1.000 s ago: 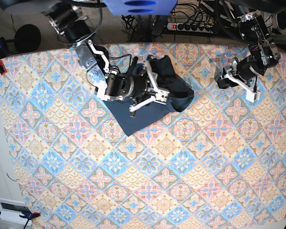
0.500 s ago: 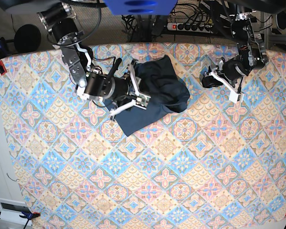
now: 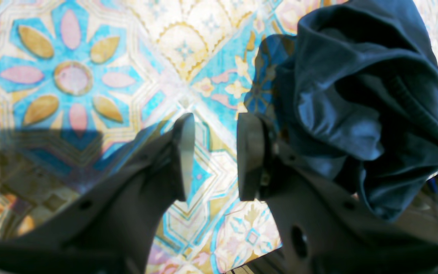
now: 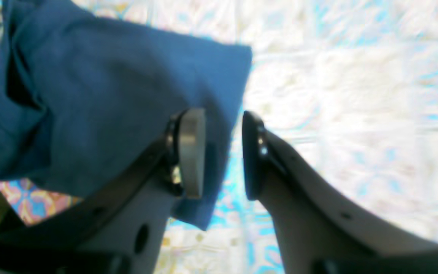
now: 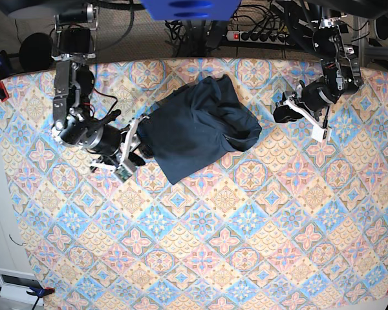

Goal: Layout the t-shirt on the table in an organized manner, then fold the t-shirt properly
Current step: 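Lift the shirt end with the right gripper and fold it over the bundle, then grasp the bundle with both grippers and press the fold together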

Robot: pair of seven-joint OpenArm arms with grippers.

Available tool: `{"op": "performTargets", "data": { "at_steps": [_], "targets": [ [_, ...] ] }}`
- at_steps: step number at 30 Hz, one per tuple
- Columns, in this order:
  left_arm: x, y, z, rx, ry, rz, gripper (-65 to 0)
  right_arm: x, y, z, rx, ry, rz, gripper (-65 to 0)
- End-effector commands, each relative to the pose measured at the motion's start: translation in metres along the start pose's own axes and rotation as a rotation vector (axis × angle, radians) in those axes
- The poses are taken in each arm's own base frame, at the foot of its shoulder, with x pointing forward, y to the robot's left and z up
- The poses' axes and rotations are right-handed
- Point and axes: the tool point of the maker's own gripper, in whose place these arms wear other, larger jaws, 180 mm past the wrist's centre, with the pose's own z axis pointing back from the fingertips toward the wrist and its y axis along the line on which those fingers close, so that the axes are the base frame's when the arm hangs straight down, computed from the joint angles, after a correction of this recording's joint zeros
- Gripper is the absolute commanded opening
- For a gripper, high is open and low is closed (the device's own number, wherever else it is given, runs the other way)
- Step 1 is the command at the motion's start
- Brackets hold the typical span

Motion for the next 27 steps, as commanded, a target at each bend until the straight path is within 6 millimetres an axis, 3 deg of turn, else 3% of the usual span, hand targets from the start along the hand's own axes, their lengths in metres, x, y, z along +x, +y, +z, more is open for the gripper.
{"op": "performTargets", "data": {
  "at_steps": [1, 4, 10, 14, 19, 23, 27],
  "targets": [
    [0.012, -0.004, 0.004, -0.014, -0.037, -0.018, -47.8, 0.010, 0.004, -0.003, 0.016, -0.025, 0.028, -48.9],
    [0.015, -0.005, 0.005, -0.015, -0.048, -0.022, -47.8, -0.005, 0.041, -0.027, 0.108, 0.066, 0.110, -48.9],
    [0.022, -0.005, 0.009, -0.010, -0.069, -0.034, -47.8, -0.025, 0.122, -0.052, 0.278, 0.186, 0.358, -48.9],
    [0.029, -0.002, 0.009, -0.004, -0.116, -0.032, -47.8, -0.007, 0.152, -0.061, 0.355, 0.178, 0.540, -48.9],
    [0.029, -0.009, 0.008, -0.024, -0.121, -0.034, -47.8, 0.020, 0.139, -0.065, 0.318, 0.147, 0.608, -48.9],
    [0.031, -0.058, 0.018, -0.156, -0.145, -0.086, -47.5, 0.028, 0.130, -0.063, 0.291, 0.129, 0.599, -48.9],
    [0.023, -0.106, 0.029, -0.290, -0.151, -0.126, -47.5, 0.036, 0.099, -0.057, 0.216, 0.085, 0.493, -48.9]
  ]
}}
